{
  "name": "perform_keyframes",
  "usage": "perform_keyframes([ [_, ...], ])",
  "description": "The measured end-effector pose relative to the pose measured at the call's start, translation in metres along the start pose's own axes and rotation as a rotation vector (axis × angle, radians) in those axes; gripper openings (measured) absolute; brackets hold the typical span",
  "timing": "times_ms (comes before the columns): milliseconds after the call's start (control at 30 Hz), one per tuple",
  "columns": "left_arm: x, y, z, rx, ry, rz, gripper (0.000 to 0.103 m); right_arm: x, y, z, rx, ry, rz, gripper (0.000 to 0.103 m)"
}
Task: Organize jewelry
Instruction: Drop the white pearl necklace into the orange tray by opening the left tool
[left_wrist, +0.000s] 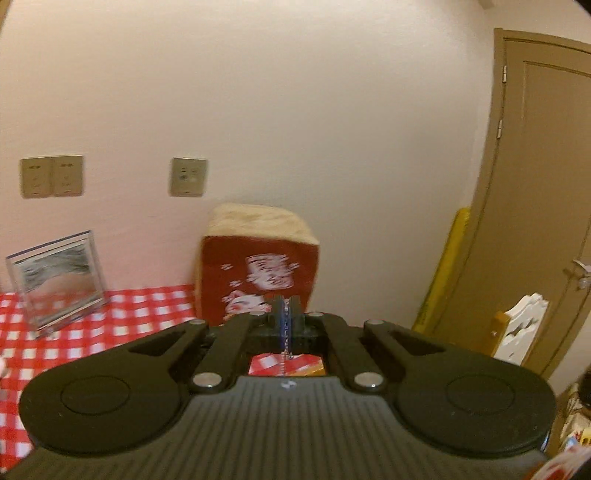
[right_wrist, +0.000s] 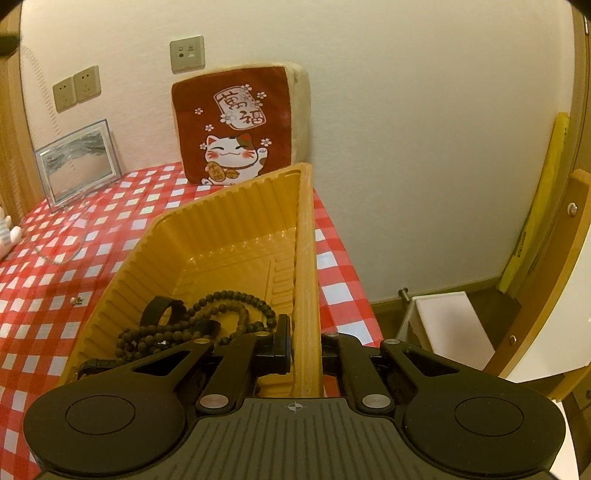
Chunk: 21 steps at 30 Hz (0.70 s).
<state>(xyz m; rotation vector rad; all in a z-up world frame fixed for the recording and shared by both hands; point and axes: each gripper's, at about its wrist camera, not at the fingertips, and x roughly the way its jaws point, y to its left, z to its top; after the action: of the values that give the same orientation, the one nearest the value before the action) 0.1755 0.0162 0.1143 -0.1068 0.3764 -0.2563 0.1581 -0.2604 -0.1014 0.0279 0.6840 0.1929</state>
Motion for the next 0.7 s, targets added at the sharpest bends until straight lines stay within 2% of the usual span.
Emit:
perform_keyframes([
  [200, 0.035, -0.026, 0.007, -0.010, -0.002, -0.055, 0.000, -0.001, 0.001, 0.000, -0.002, -0.003, 0.001, 0.006],
  [367, 0.059, -0.042, -0.006, -0.044, 0.033, -0.123, 0.000, -0.002, 0.001, 0.000, 0.001, 0.000, 0.002, 0.006],
  [467, 0.077, -0.052, -0.032, -0.063, 0.104, -0.153, 0.000, -0.003, 0.001, 0.001, 0.001, -0.001, 0.002, 0.006],
  [533, 0.093, -0.056, -0.056, -0.085, 0.188, -0.170, 0.000, -0.003, 0.001, 0.001, 0.002, 0.000, 0.002, 0.006],
  [700, 0.113, -0.061, -0.111, -0.114, 0.341, -0.165, 0.000, -0.002, 0.000, 0.001, 0.002, 0.002, 0.002, 0.006],
])
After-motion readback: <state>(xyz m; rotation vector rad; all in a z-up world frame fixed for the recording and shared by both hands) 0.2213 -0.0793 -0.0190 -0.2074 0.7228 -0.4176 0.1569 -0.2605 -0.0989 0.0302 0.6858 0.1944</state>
